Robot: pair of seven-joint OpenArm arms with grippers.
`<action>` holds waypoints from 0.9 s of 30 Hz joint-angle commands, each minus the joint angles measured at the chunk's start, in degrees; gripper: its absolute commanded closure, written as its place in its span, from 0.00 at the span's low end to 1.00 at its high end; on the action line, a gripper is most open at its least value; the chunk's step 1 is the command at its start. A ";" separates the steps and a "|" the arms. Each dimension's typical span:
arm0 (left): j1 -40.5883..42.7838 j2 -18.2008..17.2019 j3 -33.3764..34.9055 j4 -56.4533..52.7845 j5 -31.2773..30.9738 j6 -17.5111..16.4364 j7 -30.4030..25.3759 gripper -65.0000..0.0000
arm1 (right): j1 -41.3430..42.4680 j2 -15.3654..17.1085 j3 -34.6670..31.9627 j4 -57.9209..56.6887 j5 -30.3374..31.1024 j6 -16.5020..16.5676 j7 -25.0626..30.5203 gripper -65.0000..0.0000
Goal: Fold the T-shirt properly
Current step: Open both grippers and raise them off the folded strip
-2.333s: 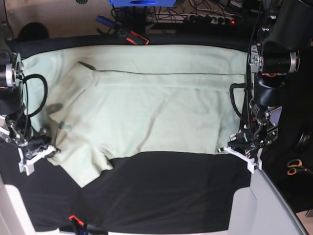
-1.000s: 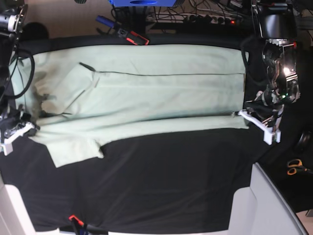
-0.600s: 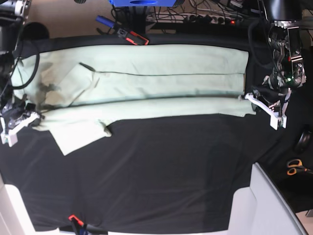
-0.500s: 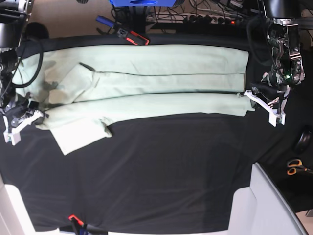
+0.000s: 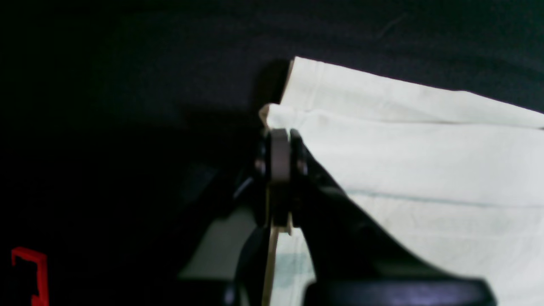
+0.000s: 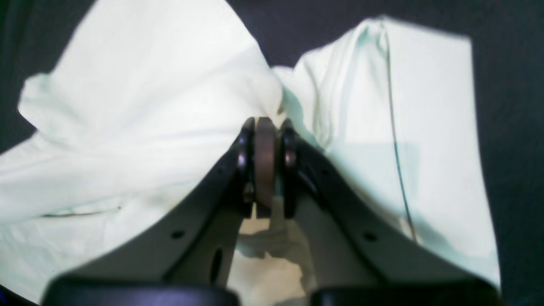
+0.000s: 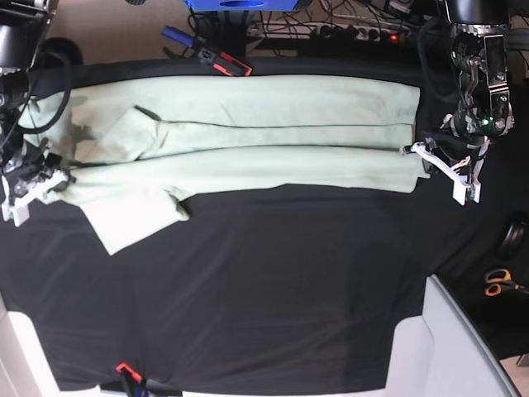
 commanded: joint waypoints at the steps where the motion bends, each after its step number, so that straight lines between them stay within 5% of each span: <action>1: -0.36 -0.69 -0.32 0.84 -0.10 0.45 -0.84 1.00 | 0.62 1.09 0.25 1.02 0.40 0.26 0.80 1.00; 10: -0.36 -0.87 -0.32 0.66 -0.10 0.45 -0.84 1.00 | -0.09 1.00 0.34 0.67 0.40 0.26 1.06 0.98; 15: -0.36 -0.51 -0.23 0.66 -0.10 0.45 -0.84 1.00 | -0.09 0.92 0.95 1.11 0.75 0.17 0.89 0.72; 19: -0.36 -0.25 -0.23 0.66 -0.10 0.45 -0.84 1.00 | -0.17 -2.34 11.42 2.34 0.40 -2.91 0.80 0.51; 21: -0.36 -0.25 -0.23 0.66 -0.10 0.45 -0.84 1.00 | -0.53 -3.74 14.67 6.65 0.31 -7.04 0.80 0.48; 27: -0.54 -0.25 -0.76 0.84 -0.10 0.45 0.13 0.96 | -0.09 -3.66 7.28 17.37 0.31 -7.66 0.80 0.47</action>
